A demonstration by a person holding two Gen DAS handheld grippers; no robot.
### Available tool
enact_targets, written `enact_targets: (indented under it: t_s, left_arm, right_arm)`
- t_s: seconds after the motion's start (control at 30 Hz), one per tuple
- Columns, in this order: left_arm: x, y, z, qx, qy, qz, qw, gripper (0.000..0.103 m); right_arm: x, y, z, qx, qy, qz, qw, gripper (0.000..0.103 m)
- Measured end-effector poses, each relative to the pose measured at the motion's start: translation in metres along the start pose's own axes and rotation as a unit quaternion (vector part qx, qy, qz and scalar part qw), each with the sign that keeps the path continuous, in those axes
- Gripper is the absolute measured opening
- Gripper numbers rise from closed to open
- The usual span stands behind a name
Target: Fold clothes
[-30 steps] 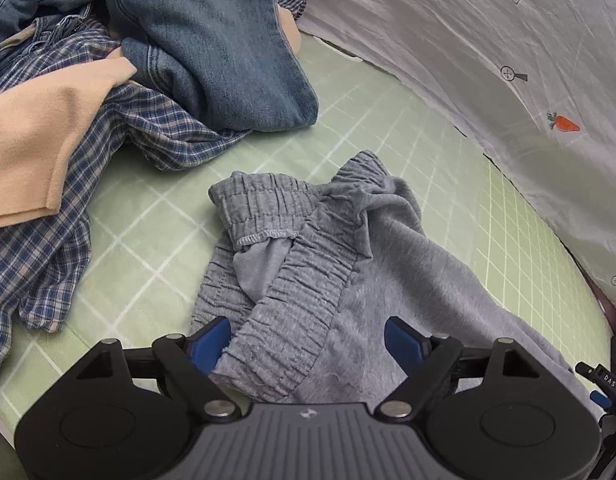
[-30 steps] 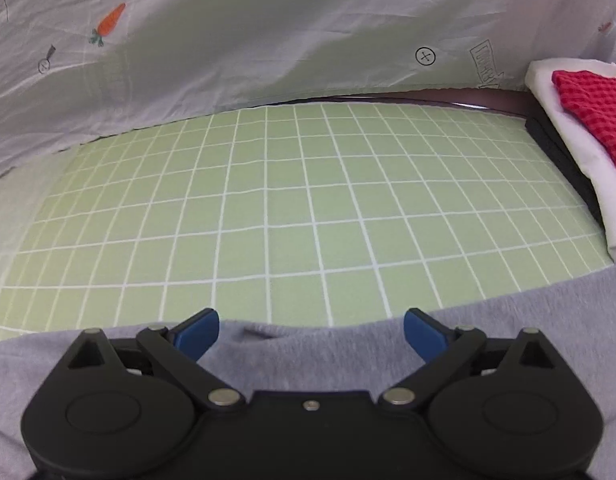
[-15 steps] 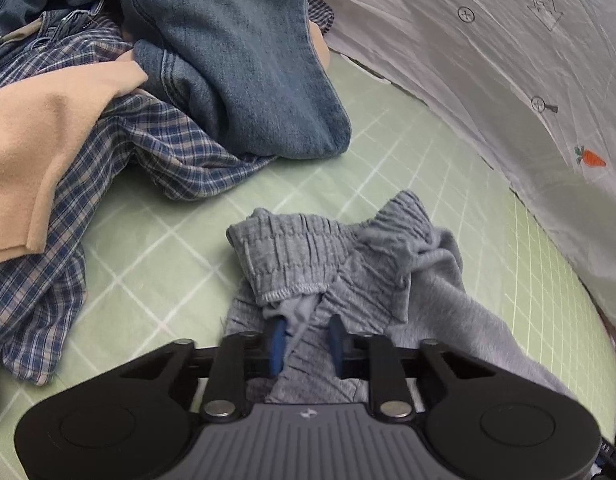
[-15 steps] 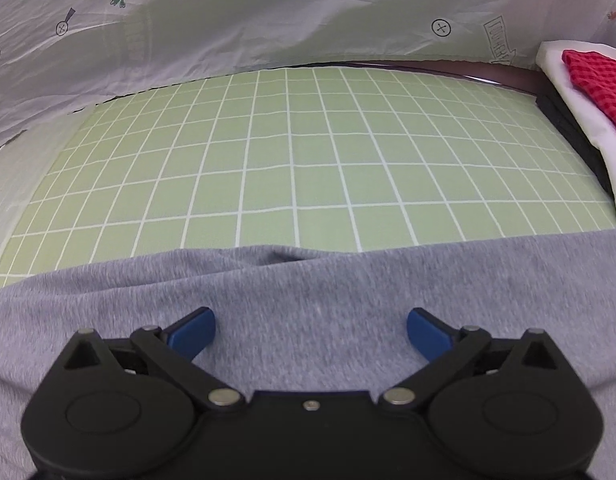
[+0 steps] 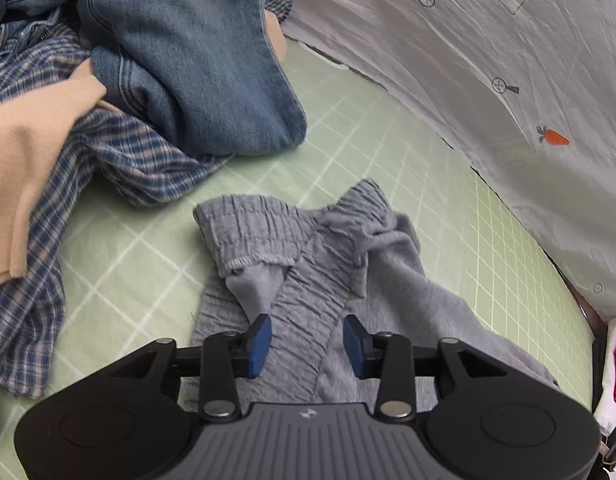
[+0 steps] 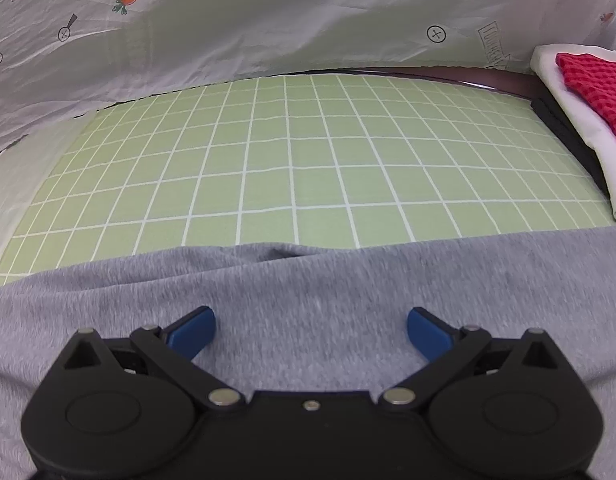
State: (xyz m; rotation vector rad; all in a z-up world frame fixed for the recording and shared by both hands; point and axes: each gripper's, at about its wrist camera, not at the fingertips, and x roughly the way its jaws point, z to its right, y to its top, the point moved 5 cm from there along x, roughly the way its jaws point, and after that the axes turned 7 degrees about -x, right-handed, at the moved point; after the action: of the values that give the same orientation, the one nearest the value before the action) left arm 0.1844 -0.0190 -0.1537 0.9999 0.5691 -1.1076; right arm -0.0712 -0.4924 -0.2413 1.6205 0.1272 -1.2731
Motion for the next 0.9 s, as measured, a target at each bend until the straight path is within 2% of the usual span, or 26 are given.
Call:
enact_targets:
  t_s: [0.1,0.2,0.27,0.3,0.43,0.57,0.63,0.7,0.77,0.83,0.9]
  left_arm:
    - [0.004,-0.009,0.005,0.024,0.016,-0.01,0.9995,0.053]
    - [0.003,-0.012,0.011,0.054,0.025,-0.016,0.9981,0.046]
    - [0.002,-0.012,0.013,0.077,0.041,-0.021,0.996,0.001]
    - [-0.001,-0.011,0.013,0.087,0.052,-0.018,0.9947,0.0]
    - [-0.019,0.0,0.007,0.109,0.075,0.013,0.9911,0.0]
    - [-0.034,0.025,-0.007,0.092,0.097,0.048,0.9898,0.0]
    - [-0.036,0.032,-0.011,0.088,0.084,0.046,0.9915,0.0]
    - [-0.034,0.029,-0.009,0.085,0.048,0.02,0.995,0.009]
    - [-0.027,0.017,-0.002,0.102,0.033,-0.002,0.9943,0.034]
    - [-0.019,0.003,0.004,0.119,0.026,-0.021,0.9923,0.04]
    - [-0.009,-0.008,0.005,0.123,0.032,-0.035,0.9913,0.041]
  right_arm:
    - [0.0,0.0,0.0,0.0,0.0,0.001,1.0,0.103]
    - [0.0,0.001,0.0,0.0,0.0,0.0,1.0,0.103]
    - [0.0,0.001,0.0,0.0,0.0,0.002,1.0,0.103]
    - [0.0,0.0,0.0,0.0,0.0,0.003,1.0,0.103]
    - [0.0,0.0,-0.001,-0.001,0.0,0.006,1.0,0.103]
    - [0.0,-0.001,-0.001,0.0,0.0,0.009,1.0,0.103]
    - [0.0,-0.001,-0.001,0.0,-0.001,0.01,1.0,0.103]
    - [0.0,-0.001,-0.001,0.0,-0.001,0.011,1.0,0.103]
    - [0.0,-0.002,-0.001,0.001,-0.002,0.011,1.0,0.103]
    - [-0.001,-0.002,-0.001,0.002,-0.003,0.011,1.0,0.103]
    - [-0.001,-0.003,-0.001,0.003,-0.003,0.011,1.0,0.103]
